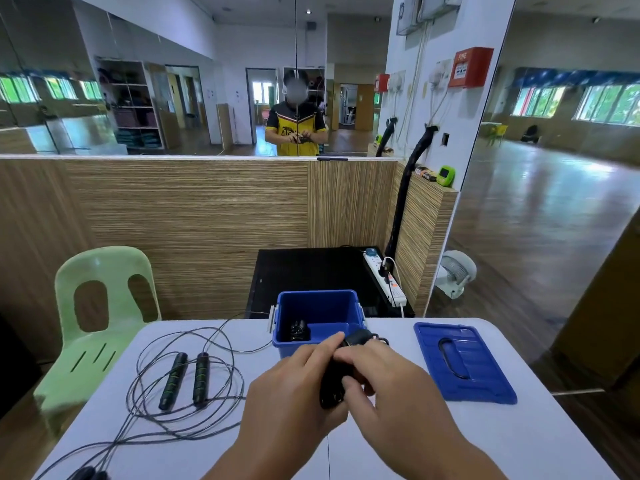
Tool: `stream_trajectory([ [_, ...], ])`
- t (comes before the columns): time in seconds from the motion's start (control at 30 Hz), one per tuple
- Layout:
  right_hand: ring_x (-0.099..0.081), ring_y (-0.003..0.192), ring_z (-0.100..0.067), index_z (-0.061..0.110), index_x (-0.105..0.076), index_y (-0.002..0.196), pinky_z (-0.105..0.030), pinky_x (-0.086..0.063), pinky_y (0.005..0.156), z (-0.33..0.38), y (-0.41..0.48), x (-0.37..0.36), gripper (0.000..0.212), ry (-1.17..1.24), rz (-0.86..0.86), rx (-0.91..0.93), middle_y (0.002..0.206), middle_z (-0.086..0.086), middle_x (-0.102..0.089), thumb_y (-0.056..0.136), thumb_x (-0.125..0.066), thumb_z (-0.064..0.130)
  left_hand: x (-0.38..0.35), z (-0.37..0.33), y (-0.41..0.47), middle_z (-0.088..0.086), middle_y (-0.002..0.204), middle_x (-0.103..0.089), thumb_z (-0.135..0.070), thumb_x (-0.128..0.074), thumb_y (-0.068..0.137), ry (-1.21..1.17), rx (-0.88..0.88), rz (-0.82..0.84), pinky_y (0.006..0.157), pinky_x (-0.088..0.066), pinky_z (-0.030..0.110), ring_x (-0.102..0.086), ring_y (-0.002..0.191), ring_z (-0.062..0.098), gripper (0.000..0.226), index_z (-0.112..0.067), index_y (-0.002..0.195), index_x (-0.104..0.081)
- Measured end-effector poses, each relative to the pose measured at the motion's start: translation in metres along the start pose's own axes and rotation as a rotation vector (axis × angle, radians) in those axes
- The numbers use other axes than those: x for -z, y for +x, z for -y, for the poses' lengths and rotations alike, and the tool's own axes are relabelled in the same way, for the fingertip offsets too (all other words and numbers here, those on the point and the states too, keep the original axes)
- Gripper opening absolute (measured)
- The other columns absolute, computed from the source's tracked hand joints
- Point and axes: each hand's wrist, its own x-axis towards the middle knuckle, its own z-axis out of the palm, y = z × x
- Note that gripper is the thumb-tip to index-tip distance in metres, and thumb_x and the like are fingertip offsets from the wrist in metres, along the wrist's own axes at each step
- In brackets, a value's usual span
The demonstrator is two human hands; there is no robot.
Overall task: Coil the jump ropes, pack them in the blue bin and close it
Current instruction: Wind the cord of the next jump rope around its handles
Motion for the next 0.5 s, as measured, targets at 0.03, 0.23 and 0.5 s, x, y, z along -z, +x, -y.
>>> stream_trajectory([
  [0.03,-0.049,0.082,0.012,0.047,-0.055,0.125,0.003,-0.035,0.072,-0.002,-0.001,0.0,0.038,0.017,-0.017,0.017,0.105,0.025,-0.059,0.09,-0.053,0.032,0.001,0.0,0.001,-0.028,0.105,-0.068,-0.062,-0.065,0.067,0.002,-0.001,-0.002,0.054,-0.045,0.014,-0.066,0.076,-0.001,0.076,-0.043,0.141,-0.055],
  [0.23,-0.057,0.073,0.005,0.037,-0.066,0.105,-0.002,-0.04,0.064,-0.014,-0.01,-0.001,0.019,0.123,-0.234,0.067,0.088,0.022,-0.062,0.089,-0.058,0.03,0.004,0.0,0.0,-0.03,0.107,-0.067,-0.068,-0.069,0.062,0.012,0.09,0.048,0.058,-0.046,0.014,-0.067,0.081,-0.002,0.087,-0.046,0.143,-0.045],
  [0.5,-0.072,0.073,-0.017,0.025,-0.073,0.085,-0.04,-0.063,0.072,-0.024,-0.019,-0.014,0.012,0.595,0.114,-0.662,0.076,-0.003,-0.074,0.084,-0.076,0.036,0.001,-0.008,0.0,-0.033,0.152,-0.039,-0.072,-0.059,0.081,-0.058,0.157,0.022,0.086,-0.04,0.016,-0.056,0.122,0.0,0.104,-0.049,0.157,0.006],
])
